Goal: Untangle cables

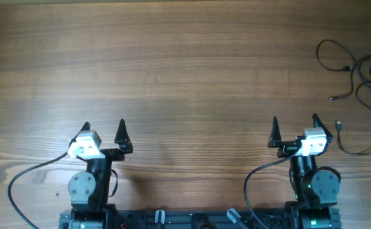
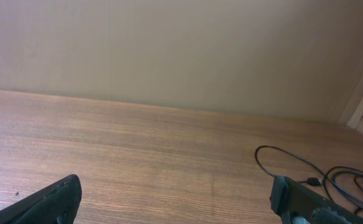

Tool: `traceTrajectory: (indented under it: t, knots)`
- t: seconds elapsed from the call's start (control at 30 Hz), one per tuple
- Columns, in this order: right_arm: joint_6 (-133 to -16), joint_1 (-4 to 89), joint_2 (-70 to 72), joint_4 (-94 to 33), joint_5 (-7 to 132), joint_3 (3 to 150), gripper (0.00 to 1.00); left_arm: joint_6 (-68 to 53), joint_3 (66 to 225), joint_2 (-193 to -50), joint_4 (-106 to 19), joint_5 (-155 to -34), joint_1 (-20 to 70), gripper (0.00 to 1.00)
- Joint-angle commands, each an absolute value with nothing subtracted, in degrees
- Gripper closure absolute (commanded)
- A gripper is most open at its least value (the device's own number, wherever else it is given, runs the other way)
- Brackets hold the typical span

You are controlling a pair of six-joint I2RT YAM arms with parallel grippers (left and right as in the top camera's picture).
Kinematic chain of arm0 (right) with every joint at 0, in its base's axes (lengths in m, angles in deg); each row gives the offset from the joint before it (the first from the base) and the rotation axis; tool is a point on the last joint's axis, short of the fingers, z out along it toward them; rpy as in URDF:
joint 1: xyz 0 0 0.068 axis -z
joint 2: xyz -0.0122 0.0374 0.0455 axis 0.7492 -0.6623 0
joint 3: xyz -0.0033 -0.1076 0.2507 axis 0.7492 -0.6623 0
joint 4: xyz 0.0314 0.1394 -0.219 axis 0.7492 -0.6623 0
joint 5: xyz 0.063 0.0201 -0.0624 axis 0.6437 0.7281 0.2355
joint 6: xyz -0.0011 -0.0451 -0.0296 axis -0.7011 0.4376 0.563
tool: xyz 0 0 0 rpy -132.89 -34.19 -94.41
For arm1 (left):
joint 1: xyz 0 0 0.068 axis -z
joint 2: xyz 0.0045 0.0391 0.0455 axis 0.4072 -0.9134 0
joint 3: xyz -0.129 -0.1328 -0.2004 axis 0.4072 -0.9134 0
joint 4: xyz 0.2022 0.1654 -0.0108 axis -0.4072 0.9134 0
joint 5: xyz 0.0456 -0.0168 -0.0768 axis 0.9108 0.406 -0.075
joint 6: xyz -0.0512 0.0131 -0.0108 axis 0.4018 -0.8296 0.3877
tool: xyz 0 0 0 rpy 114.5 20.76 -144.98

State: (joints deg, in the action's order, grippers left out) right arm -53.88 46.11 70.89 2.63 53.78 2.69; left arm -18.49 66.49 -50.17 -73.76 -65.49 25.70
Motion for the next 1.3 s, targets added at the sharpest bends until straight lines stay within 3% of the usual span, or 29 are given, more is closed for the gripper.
traceTrajectory:
  t: [0.0, 0.2, 1.27]
  knots:
    - [-53.5, 46.3, 71.5, 2.8, 54.7, 2.6, 0.0, -20.2, 65.9, -49.6, -73.8, -65.8, 25.2, 0.0]
    - [-53.5, 46.3, 71.5, 2.8, 54.7, 2.6, 0.0, -34.6, 65.9, -49.6, -73.8, -65.9, 25.2, 0.0]
    - [-53.5, 46.3, 71.5, 2.8, 54.7, 2.6, 0.0, -34.6, 65.9, -49.6, -74.0, -65.6, 25.2, 0.0]
